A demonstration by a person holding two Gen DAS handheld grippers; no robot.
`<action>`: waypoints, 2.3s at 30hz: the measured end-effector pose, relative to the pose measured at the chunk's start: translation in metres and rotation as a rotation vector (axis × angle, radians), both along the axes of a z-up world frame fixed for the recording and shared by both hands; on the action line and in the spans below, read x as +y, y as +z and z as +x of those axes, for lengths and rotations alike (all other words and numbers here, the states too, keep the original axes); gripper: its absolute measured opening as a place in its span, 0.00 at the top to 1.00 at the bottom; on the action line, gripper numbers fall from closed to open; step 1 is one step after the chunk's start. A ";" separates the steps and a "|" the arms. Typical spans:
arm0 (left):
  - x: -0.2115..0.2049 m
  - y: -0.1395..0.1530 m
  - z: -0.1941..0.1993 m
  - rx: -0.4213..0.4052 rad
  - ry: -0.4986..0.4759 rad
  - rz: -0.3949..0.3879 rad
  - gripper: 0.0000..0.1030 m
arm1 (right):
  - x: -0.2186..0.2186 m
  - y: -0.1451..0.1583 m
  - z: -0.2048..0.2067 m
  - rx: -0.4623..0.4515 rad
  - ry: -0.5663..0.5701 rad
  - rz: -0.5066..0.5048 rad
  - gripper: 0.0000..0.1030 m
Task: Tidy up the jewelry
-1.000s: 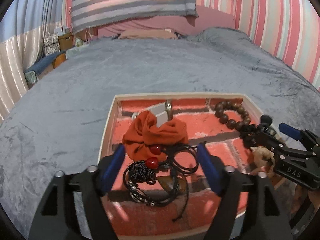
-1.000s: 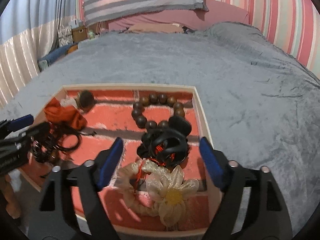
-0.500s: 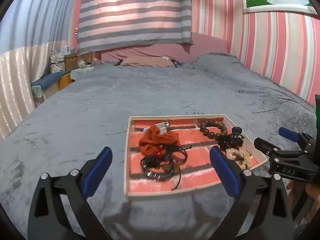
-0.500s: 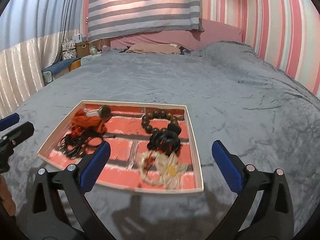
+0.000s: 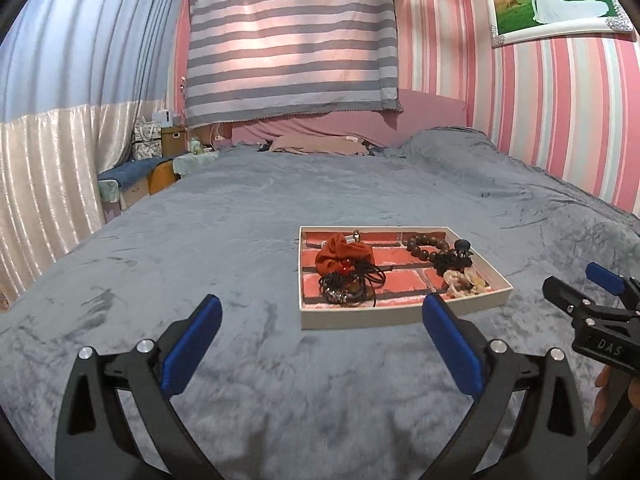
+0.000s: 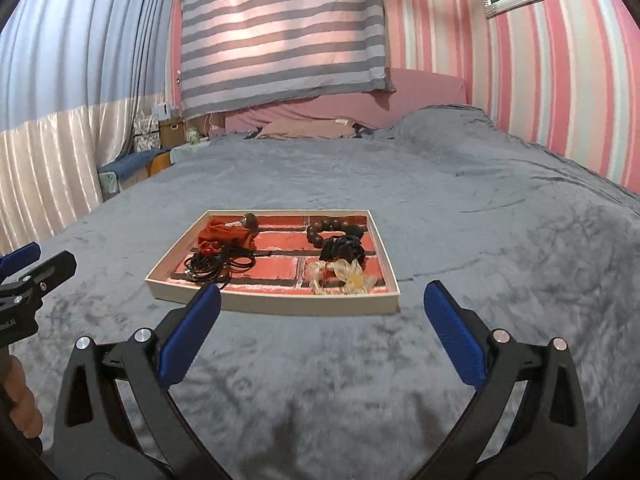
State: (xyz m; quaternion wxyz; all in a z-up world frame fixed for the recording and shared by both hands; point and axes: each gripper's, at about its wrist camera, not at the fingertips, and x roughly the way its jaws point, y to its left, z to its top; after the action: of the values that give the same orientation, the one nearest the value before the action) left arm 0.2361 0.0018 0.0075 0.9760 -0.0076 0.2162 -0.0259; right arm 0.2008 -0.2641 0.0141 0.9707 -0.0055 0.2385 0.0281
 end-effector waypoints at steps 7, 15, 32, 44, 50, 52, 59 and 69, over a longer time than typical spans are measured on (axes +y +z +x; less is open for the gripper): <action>-0.006 0.000 -0.041 -0.008 0.005 0.030 0.04 | 0.002 0.010 -0.054 -0.060 -0.031 -0.020 0.04; -0.004 0.000 -0.076 0.018 -0.003 -0.005 0.04 | 0.004 0.011 -0.091 -0.057 -0.038 -0.010 0.04; -0.004 0.005 -0.117 -0.017 0.014 0.031 0.04 | 0.004 0.020 -0.135 -0.083 -0.046 -0.021 0.04; -0.010 0.016 -0.129 -0.065 0.015 0.043 0.04 | -0.002 0.030 -0.149 -0.132 -0.060 -0.018 0.04; -0.012 0.018 -0.133 -0.075 0.013 0.047 0.04 | -0.002 0.030 -0.153 -0.144 -0.067 -0.019 0.04; -0.013 0.017 -0.133 -0.074 0.012 0.045 0.04 | -0.001 0.030 -0.153 -0.143 -0.068 -0.019 0.04; -0.012 0.017 -0.132 -0.065 0.008 0.034 0.04 | -0.001 0.030 -0.154 -0.142 -0.068 -0.022 0.04; -0.010 0.017 -0.132 -0.064 0.010 0.033 0.04 | -0.001 0.029 -0.154 -0.136 -0.070 -0.029 0.04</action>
State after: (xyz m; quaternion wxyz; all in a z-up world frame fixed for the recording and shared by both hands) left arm 0.1040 -0.0080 0.0244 0.9825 0.0081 0.1853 -0.0176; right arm 0.0466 -0.2649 0.0430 0.9849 -0.0129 0.1725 -0.0100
